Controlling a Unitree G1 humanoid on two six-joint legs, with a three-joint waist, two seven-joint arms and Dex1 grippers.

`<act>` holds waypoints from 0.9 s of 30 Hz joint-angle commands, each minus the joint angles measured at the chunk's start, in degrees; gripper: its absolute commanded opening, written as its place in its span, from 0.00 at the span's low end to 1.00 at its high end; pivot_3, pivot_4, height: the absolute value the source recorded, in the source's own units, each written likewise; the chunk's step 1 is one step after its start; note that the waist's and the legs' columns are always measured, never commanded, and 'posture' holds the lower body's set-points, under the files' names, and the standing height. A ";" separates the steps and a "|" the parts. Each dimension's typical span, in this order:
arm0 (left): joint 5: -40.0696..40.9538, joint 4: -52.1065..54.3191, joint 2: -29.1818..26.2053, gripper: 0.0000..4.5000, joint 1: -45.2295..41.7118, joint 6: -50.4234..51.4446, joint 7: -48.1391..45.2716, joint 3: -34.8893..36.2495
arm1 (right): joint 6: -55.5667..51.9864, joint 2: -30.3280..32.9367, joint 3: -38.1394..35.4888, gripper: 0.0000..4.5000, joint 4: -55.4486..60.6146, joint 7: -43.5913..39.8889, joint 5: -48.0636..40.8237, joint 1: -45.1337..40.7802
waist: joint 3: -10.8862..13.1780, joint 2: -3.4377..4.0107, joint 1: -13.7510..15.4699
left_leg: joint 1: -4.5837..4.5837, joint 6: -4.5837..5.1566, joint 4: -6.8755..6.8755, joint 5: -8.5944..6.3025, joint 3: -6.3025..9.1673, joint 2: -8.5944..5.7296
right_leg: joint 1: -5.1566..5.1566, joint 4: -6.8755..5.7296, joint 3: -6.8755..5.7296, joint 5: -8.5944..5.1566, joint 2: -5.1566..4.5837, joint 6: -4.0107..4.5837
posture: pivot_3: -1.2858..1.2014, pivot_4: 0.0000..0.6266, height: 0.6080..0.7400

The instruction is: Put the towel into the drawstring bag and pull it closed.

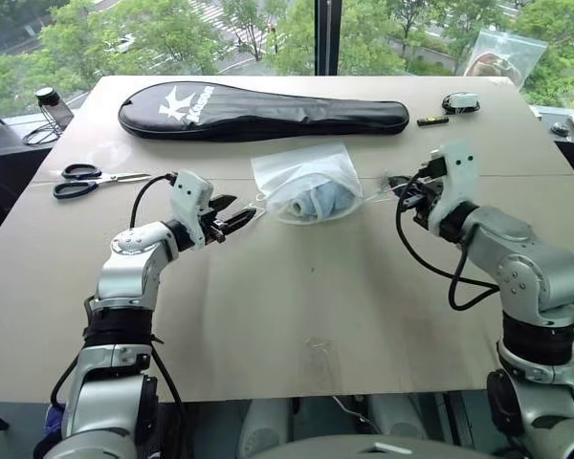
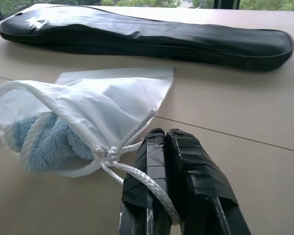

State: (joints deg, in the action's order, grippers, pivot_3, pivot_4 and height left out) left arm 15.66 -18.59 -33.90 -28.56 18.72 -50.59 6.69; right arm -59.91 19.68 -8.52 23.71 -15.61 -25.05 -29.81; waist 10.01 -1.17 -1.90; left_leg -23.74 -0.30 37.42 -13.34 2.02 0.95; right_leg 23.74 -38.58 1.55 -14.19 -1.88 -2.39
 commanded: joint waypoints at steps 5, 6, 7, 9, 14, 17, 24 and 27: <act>-3.14 -1.04 1.13 0.67 -1.63 -5.98 -0.49 -3.72 | 1.34 0.29 -1.71 0.00 1.42 0.77 -0.53 -0.74 | 0.00 0.00 -0.10 | 0.00 0.00 0.00 0.00 0.01 0.00 | 0.00 0.00 0.00 0.00 0.00 0.00 | 0.52 0.24 1.00; -3.46 -1.23 1.30 0.67 -1.66 -6.54 -0.43 -4.02 | 1.32 0.24 -1.69 0.00 1.46 0.87 -0.61 -0.73 | 0.00 0.00 -0.10 | -0.01 0.00 0.00 0.00 0.00 0.00 | 0.00 0.00 0.00 0.00 0.00 0.00 | 0.52 0.24 1.00; -3.32 -1.21 1.71 0.67 -1.66 -6.68 -0.57 -4.24 | 1.28 0.21 -1.63 0.00 1.51 0.98 -0.66 -0.78 | 0.00 0.00 -0.11 | -0.01 0.00 0.00 0.00 0.00 0.00 | 0.00 0.00 0.01 0.00 0.00 0.00 | 0.52 0.24 1.00; -2.54 -0.79 2.03 0.67 -1.39 -6.53 -1.45 -4.35 | 1.14 0.17 -1.52 0.00 1.67 1.23 -0.78 -0.97 | 0.00 0.00 -0.11 | -0.01 0.00 0.00 0.00 0.00 0.00 | 0.00 0.00 0.01 0.00 0.00 0.00 | 0.52 0.24 1.00; -2.30 -1.67 0.71 0.67 -0.43 -6.96 -3.61 -4.01 | 1.03 0.32 -1.46 0.00 1.68 1.40 -1.04 -1.39 | 0.00 0.00 -0.26 | 0.00 0.00 0.00 0.00 0.01 0.00 | 0.00 0.00 0.01 0.00 0.01 0.00 | 0.52 0.24 1.00; -3.18 -3.46 1.49 0.67 -1.54 -7.33 -2.06 -4.14 | 1.10 0.31 -1.18 0.00 1.57 1.36 -1.07 -1.50 | 0.00 0.00 -0.24 | 0.00 0.00 0.00 0.00 0.00 0.00 | 0.00 0.00 0.01 0.00 0.01 0.00 | 0.52 0.24 1.00; -8.48 -7.38 5.57 0.67 -4.94 -8.33 4.33 -7.58 | 1.14 0.47 -0.77 0.00 1.50 1.20 -1.10 -1.69 | -0.01 -0.01 0.21 | -0.01 0.00 0.01 0.00 0.03 -0.03 | -0.01 0.00 -0.01 0.00 -0.01 0.00 | 0.52 0.24 1.00; -10.63 -9.48 7.70 0.67 -6.11 -9.37 8.79 -8.15 | 1.08 0.59 -0.76 0.00 1.64 1.24 -1.08 -1.68 | 0.00 -0.01 0.17 | -0.01 0.00 0.01 0.00 0.01 -0.03 | -0.01 0.00 0.00 0.00 -0.01 -0.01 | 0.52 0.24 1.00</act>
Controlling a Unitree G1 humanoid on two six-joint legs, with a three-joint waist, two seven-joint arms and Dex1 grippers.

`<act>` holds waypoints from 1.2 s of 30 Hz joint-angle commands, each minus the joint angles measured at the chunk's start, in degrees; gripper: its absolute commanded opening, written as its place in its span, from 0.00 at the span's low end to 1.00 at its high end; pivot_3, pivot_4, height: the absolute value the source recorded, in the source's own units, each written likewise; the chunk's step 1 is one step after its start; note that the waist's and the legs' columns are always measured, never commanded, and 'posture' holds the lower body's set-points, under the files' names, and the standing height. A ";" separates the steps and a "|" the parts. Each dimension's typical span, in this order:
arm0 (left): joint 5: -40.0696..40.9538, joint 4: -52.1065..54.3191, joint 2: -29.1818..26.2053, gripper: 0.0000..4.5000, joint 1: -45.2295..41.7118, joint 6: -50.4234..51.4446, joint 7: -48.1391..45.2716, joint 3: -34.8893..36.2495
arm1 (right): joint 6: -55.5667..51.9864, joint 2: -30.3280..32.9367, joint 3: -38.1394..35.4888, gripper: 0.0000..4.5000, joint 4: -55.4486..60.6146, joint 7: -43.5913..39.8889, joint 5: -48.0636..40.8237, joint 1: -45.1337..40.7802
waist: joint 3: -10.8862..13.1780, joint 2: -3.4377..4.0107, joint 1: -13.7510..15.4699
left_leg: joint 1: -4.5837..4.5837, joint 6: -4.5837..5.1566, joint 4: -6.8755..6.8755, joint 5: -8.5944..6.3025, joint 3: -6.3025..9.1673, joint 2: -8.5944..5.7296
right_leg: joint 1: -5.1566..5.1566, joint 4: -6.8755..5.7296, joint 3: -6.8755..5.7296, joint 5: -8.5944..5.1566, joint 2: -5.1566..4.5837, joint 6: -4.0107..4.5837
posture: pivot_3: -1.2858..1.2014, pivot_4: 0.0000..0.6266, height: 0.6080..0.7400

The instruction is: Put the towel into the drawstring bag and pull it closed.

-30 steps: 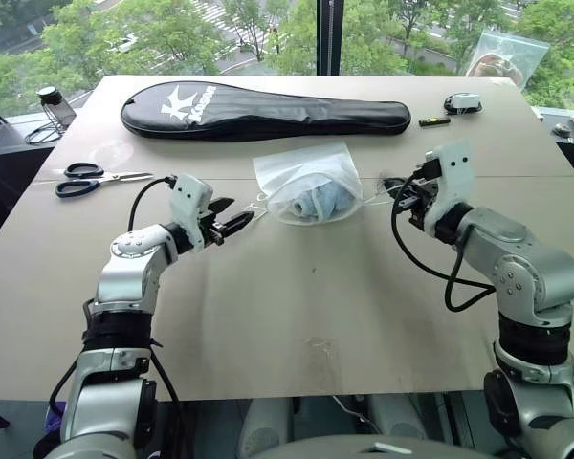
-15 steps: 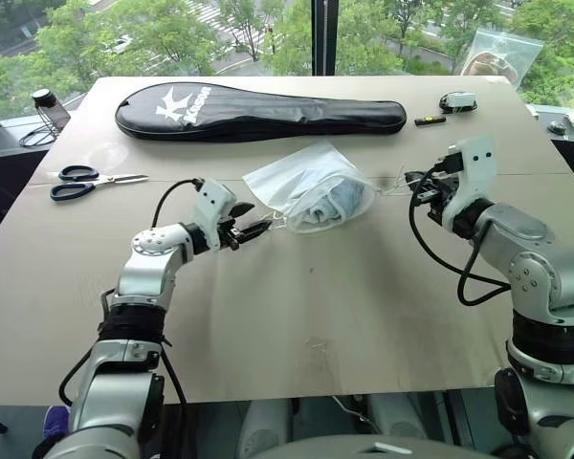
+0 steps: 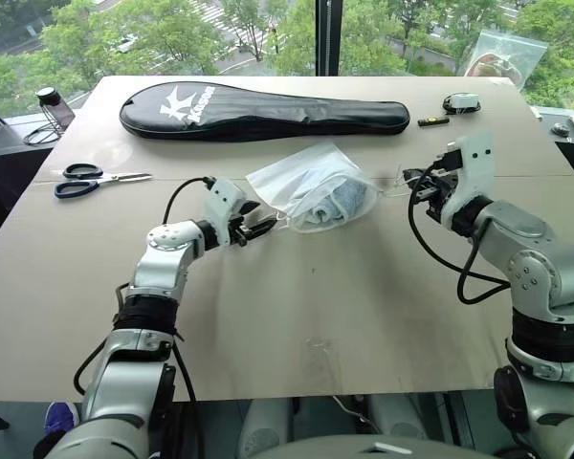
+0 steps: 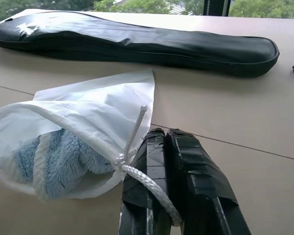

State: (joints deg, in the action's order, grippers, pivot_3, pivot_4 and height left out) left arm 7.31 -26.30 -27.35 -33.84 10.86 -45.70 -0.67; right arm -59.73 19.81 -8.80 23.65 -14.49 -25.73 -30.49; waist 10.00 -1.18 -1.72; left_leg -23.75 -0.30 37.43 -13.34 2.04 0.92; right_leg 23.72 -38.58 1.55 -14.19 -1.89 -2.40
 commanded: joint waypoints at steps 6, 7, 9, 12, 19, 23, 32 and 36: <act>-6.40 -6.30 5.91 0.62 -0.71 -4.24 17.73 0.52 | 0.82 0.38 -0.81 0.00 2.10 0.48 -0.45 -0.80 | -0.04 0.02 -0.06 | 0.06 0.00 0.01 0.00 0.01 0.00 | -0.01 -0.11 0.01 0.00 0.00 0.00 | 0.52 0.24 1.00; -5.93 -6.67 6.88 0.55 -0.58 -4.54 20.42 1.85 | 0.86 0.33 -0.87 0.00 2.10 0.58 -0.43 -0.80 | -0.04 0.01 -0.06 | 0.07 0.00 0.03 0.00 0.01 0.00 | -0.01 -0.16 0.01 0.00 0.00 0.00 | 0.52 0.24 1.00; -4.02 -6.28 8.60 0.41 -0.48 -6.84 27.14 6.42 | 1.14 0.07 -1.20 0.00 2.03 0.92 -0.42 -0.91 | -0.04 0.01 -0.06 | 0.10 0.01 0.08 0.01 0.02 -0.02 | -0.03 -0.24 0.03 0.00 -0.01 0.00 | 0.52 0.24 1.00; -1.89 -4.11 8.66 0.11 -0.69 -10.99 32.55 11.57 | 2.94 -0.34 -2.25 0.00 1.78 1.12 -0.52 -1.30 | -0.04 0.00 -0.72 | 0.12 0.01 0.12 0.01 0.01 0.02 | -0.01 -0.29 0.07 0.01 0.02 0.00 | 0.52 0.24 1.00; -2.89 -5.79 1.83 0.01 -9.06 -18.52 37.10 15.93 | 10.01 -0.95 -7.28 0.00 0.64 -1.30 -5.08 -8.27 | 0.00 -0.06 -0.08 | 0.00 0.01 0.10 0.01 0.06 -0.04 | 0.04 -0.23 0.00 0.02 -0.02 0.00 | 0.52 0.24 1.00; -2.60 -10.84 -4.81 0.01 -23.01 -20.91 35.35 16.03 | 9.15 3.67 -10.11 0.00 -0.88 -4.49 -10.47 -18.83 | 0.13 -0.19 0.66 | -0.10 0.01 0.14 0.02 0.16 -0.16 | 0.07 -0.19 -0.11 0.02 -0.09 -0.01 | 0.52 0.24 1.00; -4.13 -19.08 -9.27 0.01 -29.75 -21.76 27.48 11.81 | 8.02 12.29 -8.92 0.00 -2.09 -4.36 -9.57 -18.32 | 0.04 -0.12 0.79 | -0.11 0.01 -0.22 0.01 0.04 -0.18 | 0.00 0.36 -0.11 -0.02 -0.16 -0.07 | 0.52 0.24 1.00; -3.98 -18.91 -10.05 0.01 -25.29 -14.49 26.20 11.23 | 7.56 16.37 -10.68 0.00 -0.90 -1.63 -6.08 -14.45 | 0.07 -0.14 0.68 | -0.16 0.01 -0.13 0.01 0.02 -0.17 | 0.07 0.21 -0.07 -0.02 -0.16 -0.07 | 0.52 0.24 1.00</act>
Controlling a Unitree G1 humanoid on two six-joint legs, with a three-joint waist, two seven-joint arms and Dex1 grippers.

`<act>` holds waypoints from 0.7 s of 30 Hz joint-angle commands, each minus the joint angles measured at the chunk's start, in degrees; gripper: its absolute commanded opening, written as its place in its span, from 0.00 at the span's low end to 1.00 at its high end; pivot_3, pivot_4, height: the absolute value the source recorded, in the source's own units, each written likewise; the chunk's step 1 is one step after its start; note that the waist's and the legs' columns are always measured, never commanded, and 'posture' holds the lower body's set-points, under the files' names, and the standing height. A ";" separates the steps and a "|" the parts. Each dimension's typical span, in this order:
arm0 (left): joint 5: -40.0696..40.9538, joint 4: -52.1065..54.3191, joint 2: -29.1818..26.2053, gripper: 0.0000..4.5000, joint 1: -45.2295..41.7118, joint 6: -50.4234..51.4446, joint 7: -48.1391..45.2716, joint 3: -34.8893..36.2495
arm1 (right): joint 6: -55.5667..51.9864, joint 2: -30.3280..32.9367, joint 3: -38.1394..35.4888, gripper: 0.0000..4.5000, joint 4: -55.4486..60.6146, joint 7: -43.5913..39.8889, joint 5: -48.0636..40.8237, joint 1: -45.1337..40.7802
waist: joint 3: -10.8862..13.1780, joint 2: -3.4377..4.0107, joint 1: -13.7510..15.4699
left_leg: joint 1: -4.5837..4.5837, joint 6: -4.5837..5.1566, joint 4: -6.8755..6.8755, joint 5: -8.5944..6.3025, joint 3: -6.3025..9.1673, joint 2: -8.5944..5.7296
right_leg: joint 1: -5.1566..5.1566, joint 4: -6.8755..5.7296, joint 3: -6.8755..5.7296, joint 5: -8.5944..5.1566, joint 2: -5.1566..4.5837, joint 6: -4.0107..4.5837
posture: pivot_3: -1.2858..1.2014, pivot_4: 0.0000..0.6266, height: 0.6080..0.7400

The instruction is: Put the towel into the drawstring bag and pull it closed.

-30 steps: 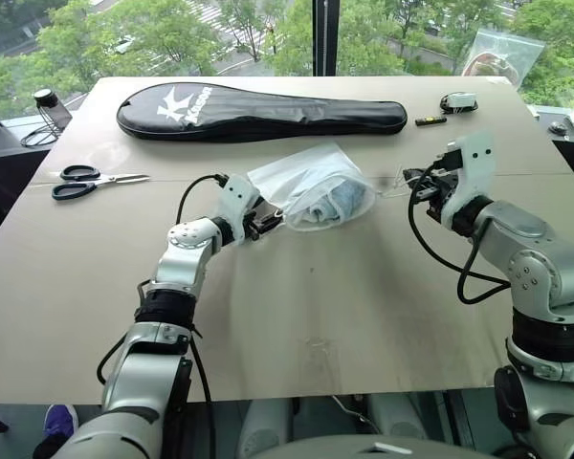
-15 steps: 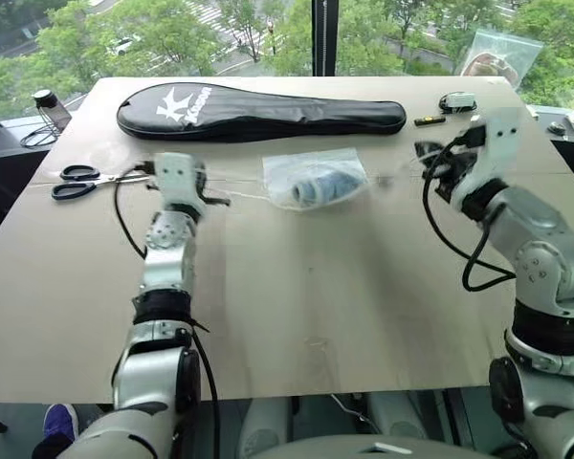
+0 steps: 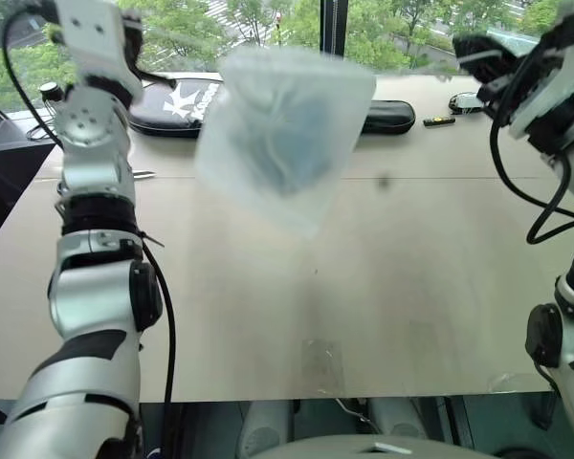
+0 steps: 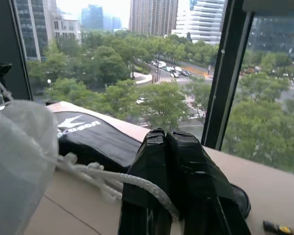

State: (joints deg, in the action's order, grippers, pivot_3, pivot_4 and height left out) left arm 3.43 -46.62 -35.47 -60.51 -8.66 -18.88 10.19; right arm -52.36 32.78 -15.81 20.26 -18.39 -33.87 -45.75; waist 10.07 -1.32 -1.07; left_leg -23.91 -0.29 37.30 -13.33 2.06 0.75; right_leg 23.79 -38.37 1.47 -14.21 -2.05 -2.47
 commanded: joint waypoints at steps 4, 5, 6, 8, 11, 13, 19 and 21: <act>0.56 9.64 -0.70 0.01 4.10 6.65 -5.06 -1.77 | -1.59 4.80 -5.43 0.00 4.66 2.56 -1.04 -0.64 | 0.02 0.00 -0.01 | 0.00 0.00 0.00 0.00 0.01 0.01 | 0.02 -0.05 0.01 0.00 0.01 0.00 | 0.52 0.24 1.00; 1.09 9.77 -0.47 0.01 3.03 8.00 -4.14 -1.11 | -1.69 5.27 -5.06 0.00 5.18 2.00 -1.55 -1.25 | 0.03 -0.01 0.11 | 0.00 0.00 0.00 0.00 0.02 0.01 | 0.02 -0.06 0.00 0.00 0.01 0.00 | 0.52 0.24 1.00; 1.42 8.63 -0.52 0.01 1.29 8.76 -2.90 -0.24 | -1.70 5.62 -4.77 0.00 5.72 1.24 -2.50 -2.15 | 0.03 -0.01 0.15 | -0.02 0.00 0.04 0.00 0.03 0.01 | 0.03 -0.07 -0.01 0.00 0.01 0.00 | 0.52 0.24 1.00; 1.23 8.11 -0.69 0.01 -1.35 8.50 -3.41 -0.40 | -1.84 6.04 -4.73 0.00 5.07 1.37 -3.02 -4.31 | 0.05 -0.04 0.19 | -0.02 0.00 0.08 0.00 0.05 0.01 | 0.02 -0.10 -0.02 0.00 0.01 0.00 | 0.52 0.24 1.00; 0.49 5.02 -1.80 0.01 -1.51 8.30 -4.11 -0.55 | -1.33 8.06 -5.43 0.00 1.98 2.84 0.04 -3.14 | 0.04 -0.04 0.17 | -0.01 0.00 0.11 0.00 0.03 -0.01 | -0.01 -0.10 -0.01 0.00 0.01 0.00 | 0.52 0.24 1.00; 0.88 1.41 -2.92 0.01 -1.02 9.13 -2.26 1.25 | -0.65 9.43 -6.59 0.00 -0.21 4.63 2.80 -1.49 | 0.02 -0.03 0.17 | 0.03 0.00 0.09 0.00 0.02 -0.01 | -0.05 -0.07 0.00 0.00 0.00 -0.01 | 0.52 0.24 1.00; 2.92 -5.52 -6.43 0.01 1.00 10.32 3.83 6.12 | 2.85 12.25 -13.73 0.00 -7.55 12.39 9.19 -0.11 | 0.05 -0.03 -0.04 | 0.03 0.00 0.09 0.00 -0.05 0.02 | 0.08 -0.24 0.07 0.00 0.03 0.00 | 0.52 0.24 1.00; 3.65 -6.66 -6.97 0.01 1.16 10.21 5.02 6.91 | 4.03 13.22 -14.82 0.00 -9.11 13.42 10.24 0.42 | 0.04 -0.03 0.13 | 0.00 0.00 0.09 0.00 -0.07 0.02 | 0.08 -0.18 0.08 0.00 0.01 0.00 | 0.52 0.24 1.00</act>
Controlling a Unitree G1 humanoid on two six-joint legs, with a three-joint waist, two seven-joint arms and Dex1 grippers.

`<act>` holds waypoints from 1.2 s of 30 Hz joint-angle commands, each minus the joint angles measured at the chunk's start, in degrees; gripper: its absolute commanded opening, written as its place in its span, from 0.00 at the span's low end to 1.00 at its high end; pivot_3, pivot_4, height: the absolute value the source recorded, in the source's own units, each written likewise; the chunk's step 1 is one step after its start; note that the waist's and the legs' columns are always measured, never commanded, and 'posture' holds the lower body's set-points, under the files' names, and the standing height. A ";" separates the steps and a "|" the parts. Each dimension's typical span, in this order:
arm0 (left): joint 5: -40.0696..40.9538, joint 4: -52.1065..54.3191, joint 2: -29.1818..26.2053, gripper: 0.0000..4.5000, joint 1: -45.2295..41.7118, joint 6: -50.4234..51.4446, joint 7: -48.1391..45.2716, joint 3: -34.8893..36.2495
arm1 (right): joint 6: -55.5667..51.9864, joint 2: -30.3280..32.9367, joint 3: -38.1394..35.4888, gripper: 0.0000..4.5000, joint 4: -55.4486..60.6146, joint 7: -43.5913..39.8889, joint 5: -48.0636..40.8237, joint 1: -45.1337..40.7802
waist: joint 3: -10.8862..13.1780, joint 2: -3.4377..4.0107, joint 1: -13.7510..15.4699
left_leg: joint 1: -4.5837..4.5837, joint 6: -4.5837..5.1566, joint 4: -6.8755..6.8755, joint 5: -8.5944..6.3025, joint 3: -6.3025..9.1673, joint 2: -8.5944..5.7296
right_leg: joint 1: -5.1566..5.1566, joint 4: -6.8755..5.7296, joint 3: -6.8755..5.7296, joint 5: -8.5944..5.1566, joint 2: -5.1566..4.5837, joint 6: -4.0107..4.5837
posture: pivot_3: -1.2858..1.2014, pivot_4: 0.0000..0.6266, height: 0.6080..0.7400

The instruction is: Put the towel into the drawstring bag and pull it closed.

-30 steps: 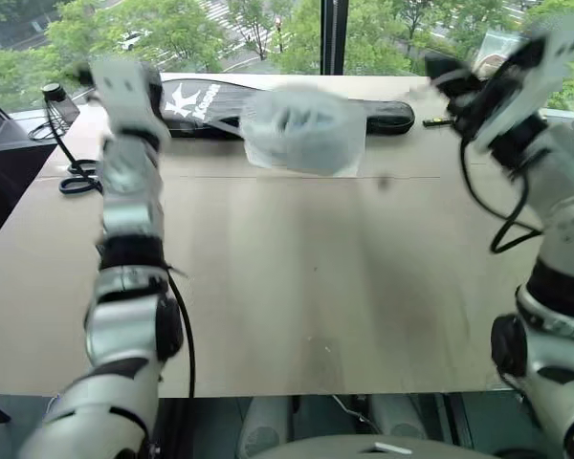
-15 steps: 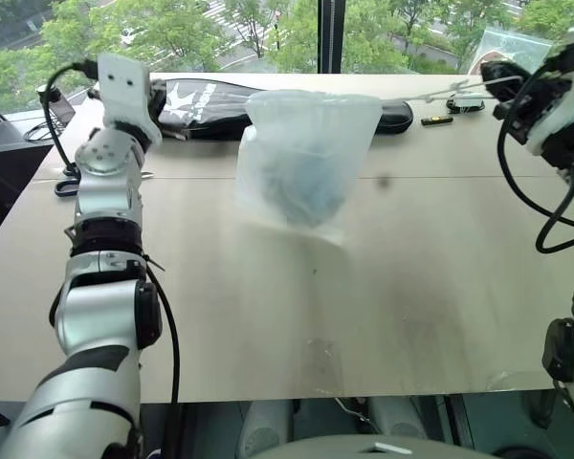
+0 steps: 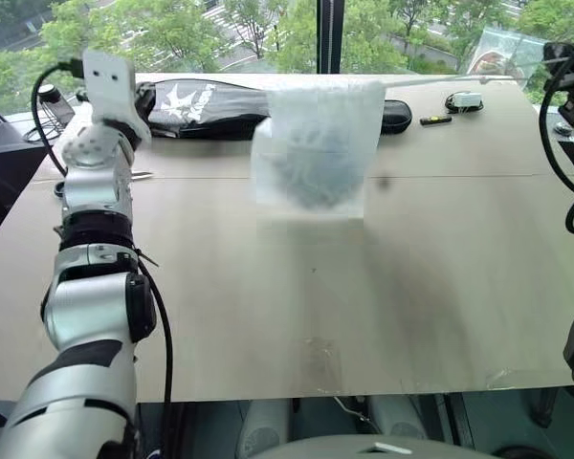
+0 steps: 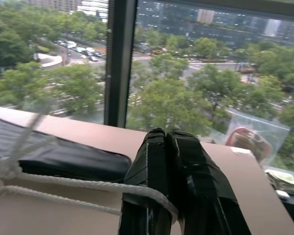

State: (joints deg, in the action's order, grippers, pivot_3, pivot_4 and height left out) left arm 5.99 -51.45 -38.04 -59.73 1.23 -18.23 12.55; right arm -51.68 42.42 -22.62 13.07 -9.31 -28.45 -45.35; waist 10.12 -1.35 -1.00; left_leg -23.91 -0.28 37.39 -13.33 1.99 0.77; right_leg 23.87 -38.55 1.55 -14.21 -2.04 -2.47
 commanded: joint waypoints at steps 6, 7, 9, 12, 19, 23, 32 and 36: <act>2.57 -4.32 -5.72 0.01 -1.34 -0.85 7.39 5.96 | 9.40 7.13 -9.53 0.00 -8.21 6.10 8.19 -0.13 | 0.00 0.00 0.20 | -0.02 0.00 0.01 0.00 0.00 -0.02 | -0.01 0.01 0.00 0.00 -0.02 0.00 | 0.52 0.24 1.00; 2.72 -4.78 -6.04 0.01 -1.97 -1.33 7.65 5.96 | 10.56 7.82 -9.68 0.00 -9.39 6.28 8.66 -0.35 | 0.00 0.00 0.20 | -0.01 0.00 0.01 0.00 0.01 -0.02 | -0.01 0.01 -0.01 0.00 -0.02 0.00 | 0.52 0.24 1.00; 3.06 -4.47 -5.86 0.01 -2.95 -3.43 5.69 5.20 | 12.10 8.55 -9.27 0.00 -10.07 4.96 8.07 -0.44 | 0.00 0.00 0.16 | -0.01 0.00 0.01 0.00 -0.01 -0.03 | -0.01 0.01 0.00 0.00 -0.02 0.00 | 0.52 0.24 1.00; 8.10 0.64 -2.48 0.01 -2.86 -4.97 -2.41 6.00 | 12.38 7.40 -8.56 0.00 -6.17 0.28 2.72 0.33 | 0.00 0.00 0.16 | -0.02 0.00 0.00 0.00 0.00 -0.03 | -0.01 0.02 0.00 0.00 -0.02 0.00 | 0.52 0.24 1.00; 18.24 33.91 5.80 0.01 22.39 12.07 -18.89 -1.31 | -2.12 0.72 1.75 0.00 22.32 -15.92 -24.04 26.79 | -0.08 0.13 -0.27 | 0.08 0.00 -0.08 0.00 -0.06 0.47 | -0.25 0.26 -0.03 0.00 0.08 0.02 | 0.52 0.24 1.00; 16.00 41.77 8.67 0.01 30.81 15.07 -18.24 -5.70 | 3.00 -2.55 15.94 0.00 23.88 -13.10 -12.23 33.46 | -0.15 -0.06 -0.33 | 0.17 0.01 0.20 0.00 -0.10 0.25 | -0.20 -0.08 0.08 0.01 0.10 0.00 | 0.52 0.24 1.00; 23.38 55.00 5.17 0.26 46.10 21.39 -27.82 -2.96 | 18.68 -1.64 19.28 0.48 20.39 -18.90 1.40 46.74 | -0.15 -0.04 0.12 | 0.15 0.00 0.50 -0.01 -0.06 0.30 | -0.21 -0.27 0.05 -0.02 0.21 0.01 | 0.52 0.24 1.00; 28.30 61.94 0.37 0.66 55.78 25.43 -32.10 2.02 | 21.71 -0.32 10.90 0.89 25.48 -25.14 -1.79 59.52 | -0.17 -0.01 0.17 | 0.20 0.00 0.40 -0.01 -0.08 0.45 | -0.25 -0.21 0.07 -0.03 0.18 0.01 | 0.52 0.24 1.00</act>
State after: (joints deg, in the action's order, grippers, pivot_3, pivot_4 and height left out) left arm 31.39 6.55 -36.00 -6.10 25.21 -48.12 11.37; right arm -31.85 41.11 -7.06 34.25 -31.10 -28.07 11.17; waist 9.95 -1.36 -0.82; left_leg -23.69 -0.28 37.78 -13.34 1.89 1.23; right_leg 23.61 -38.75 1.62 -14.25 -1.86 -2.46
